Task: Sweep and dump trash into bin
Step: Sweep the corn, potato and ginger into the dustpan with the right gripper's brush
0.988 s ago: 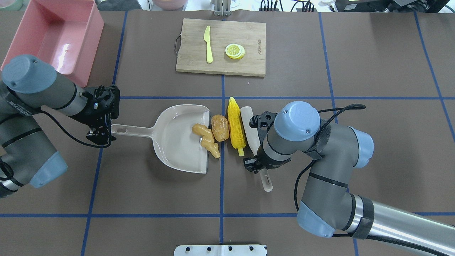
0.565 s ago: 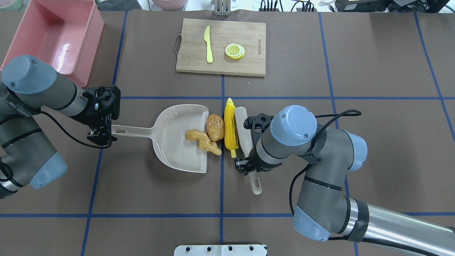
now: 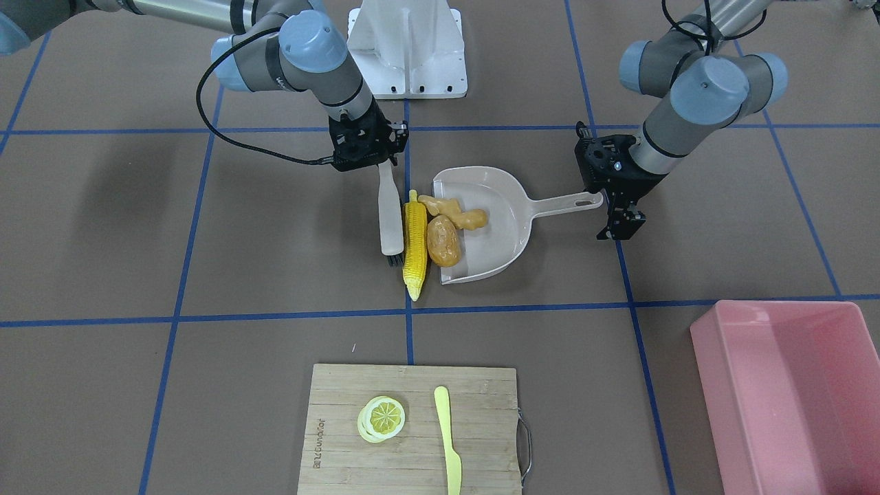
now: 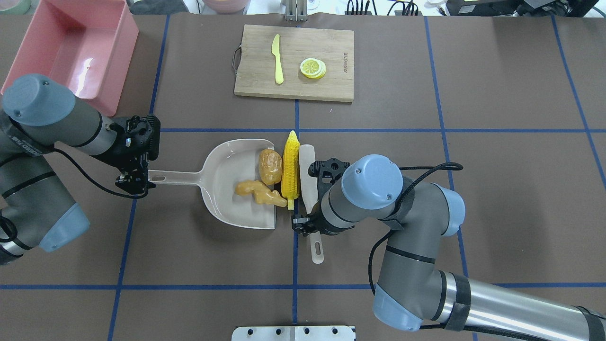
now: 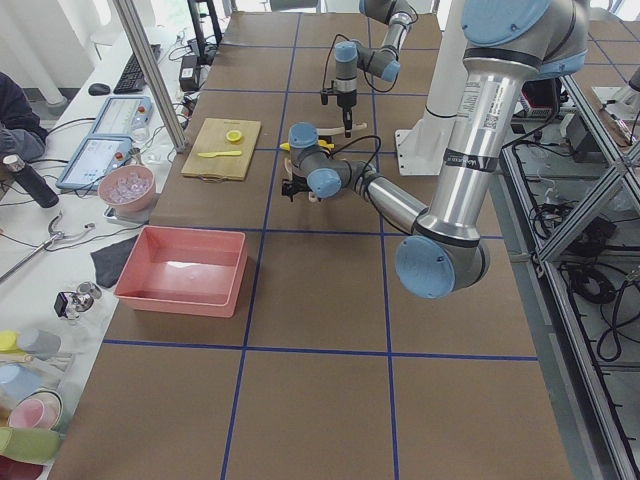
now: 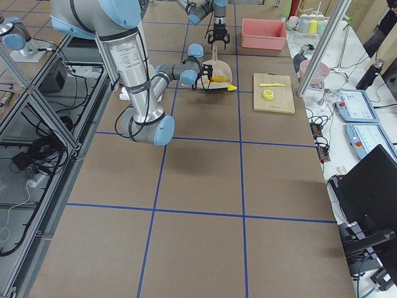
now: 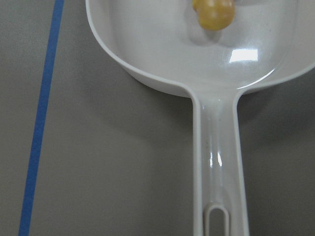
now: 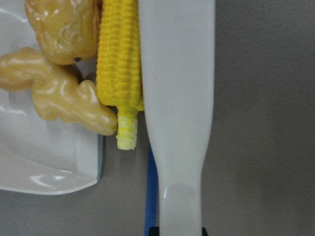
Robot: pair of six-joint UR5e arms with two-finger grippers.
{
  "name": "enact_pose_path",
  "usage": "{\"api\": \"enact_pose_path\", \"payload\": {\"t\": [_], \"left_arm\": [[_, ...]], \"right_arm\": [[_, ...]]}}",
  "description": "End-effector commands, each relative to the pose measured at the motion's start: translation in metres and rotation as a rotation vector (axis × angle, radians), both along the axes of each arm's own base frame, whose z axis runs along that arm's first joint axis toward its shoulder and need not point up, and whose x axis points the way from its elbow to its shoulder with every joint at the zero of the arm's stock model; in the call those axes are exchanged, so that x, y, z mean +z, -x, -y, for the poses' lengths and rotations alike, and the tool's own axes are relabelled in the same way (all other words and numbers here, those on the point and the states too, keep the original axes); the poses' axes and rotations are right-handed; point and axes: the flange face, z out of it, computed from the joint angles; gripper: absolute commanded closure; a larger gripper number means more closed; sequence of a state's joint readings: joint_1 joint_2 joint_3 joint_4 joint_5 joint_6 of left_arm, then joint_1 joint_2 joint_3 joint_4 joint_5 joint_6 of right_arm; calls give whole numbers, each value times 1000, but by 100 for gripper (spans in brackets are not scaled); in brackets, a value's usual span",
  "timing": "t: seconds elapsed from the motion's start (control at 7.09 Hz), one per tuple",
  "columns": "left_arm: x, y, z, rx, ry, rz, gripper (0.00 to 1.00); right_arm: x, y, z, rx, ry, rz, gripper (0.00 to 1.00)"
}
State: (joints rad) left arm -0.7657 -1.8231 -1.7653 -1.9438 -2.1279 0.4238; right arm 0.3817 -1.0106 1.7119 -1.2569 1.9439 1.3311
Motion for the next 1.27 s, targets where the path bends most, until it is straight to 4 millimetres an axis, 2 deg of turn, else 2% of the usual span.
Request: {"api": "enact_pose_path", "payload": {"t": [0.0, 0.14, 0.42, 0.71, 0.85, 1.13], "left_arm": [[2, 1, -1, 1, -5, -4, 3], [1, 3, -4, 0, -9, -12, 3], [4, 9, -10, 4, -20, -41, 3], [5, 11, -12, -2, -29, -43, 3], [5, 11, -12, -2, -29, -46, 3], [5, 12, -13, 1, -28, -50, 3]], "right_arm": [[-12, 9, -14, 43, 19, 63, 100], [-13, 14, -19, 69, 20, 89, 100], [-13, 23, -16, 95, 16, 118, 100], [-18, 46, -15, 140, 30, 178, 100], [-28, 47, -14, 143, 37, 192, 100], [-34, 44, -18, 145, 52, 207, 100]]}}
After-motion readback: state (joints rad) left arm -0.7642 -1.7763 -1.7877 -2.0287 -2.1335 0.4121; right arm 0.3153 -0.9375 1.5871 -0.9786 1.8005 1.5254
